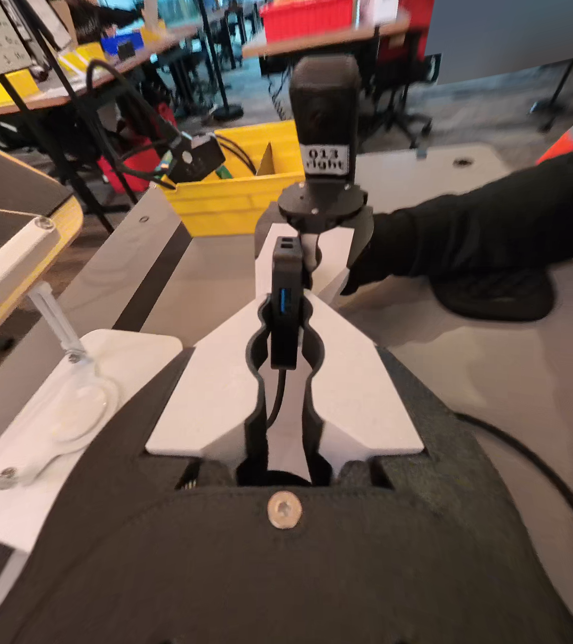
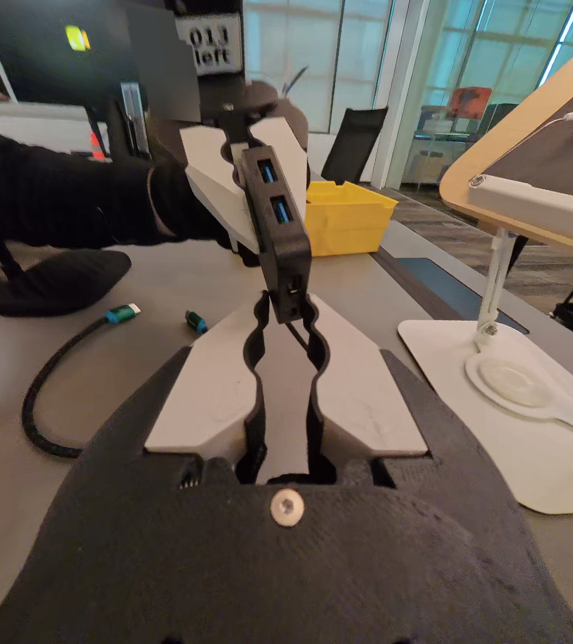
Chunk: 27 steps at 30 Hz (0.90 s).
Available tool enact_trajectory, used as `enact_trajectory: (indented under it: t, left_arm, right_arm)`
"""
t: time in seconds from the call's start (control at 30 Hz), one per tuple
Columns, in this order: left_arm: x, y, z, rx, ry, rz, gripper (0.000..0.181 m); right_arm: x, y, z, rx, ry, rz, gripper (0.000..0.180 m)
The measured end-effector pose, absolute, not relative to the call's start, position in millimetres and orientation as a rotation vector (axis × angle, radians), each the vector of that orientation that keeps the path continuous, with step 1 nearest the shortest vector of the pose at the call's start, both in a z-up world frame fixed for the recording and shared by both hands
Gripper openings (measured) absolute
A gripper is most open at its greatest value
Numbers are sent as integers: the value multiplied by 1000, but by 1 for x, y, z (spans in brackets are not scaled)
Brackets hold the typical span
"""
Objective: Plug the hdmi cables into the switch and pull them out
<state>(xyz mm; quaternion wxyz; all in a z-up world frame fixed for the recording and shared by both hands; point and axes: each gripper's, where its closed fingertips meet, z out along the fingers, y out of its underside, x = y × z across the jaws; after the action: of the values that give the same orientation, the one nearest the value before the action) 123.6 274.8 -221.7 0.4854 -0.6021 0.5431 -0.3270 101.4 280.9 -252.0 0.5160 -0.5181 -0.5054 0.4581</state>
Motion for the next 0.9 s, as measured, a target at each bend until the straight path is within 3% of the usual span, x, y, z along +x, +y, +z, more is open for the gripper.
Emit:
enact_trajectory:
  t: [0.23,0.33,0.5,0.6,0.73,0.9]
  left_arm:
    - [117,279,-230,-1505,1256,-912,19]
    - [109,291,-234,-1559,1269,-793,36]
    - [106,294,-239,-1550,1421,-441,46]
    - [108,291,-249,-1550,1560,-196,43]
    - [105,294,-280,-1595,1707,81,26]
    - [107,291,-283,-1610,1694,10,12]
  right_arm:
    - [101,283,-262,-1277,-1266,1003,12]
    - [102,288,-267,-1291,-1297,901,12]
    - [99,292,-286,-1341,-1375,749,12]
    - [97,293,-292,-1350,-1408,688,12]
    - [97,297,-302,-1367,-1460,560,12]
    - [100,302,-296,-1333,-1438,502,15]
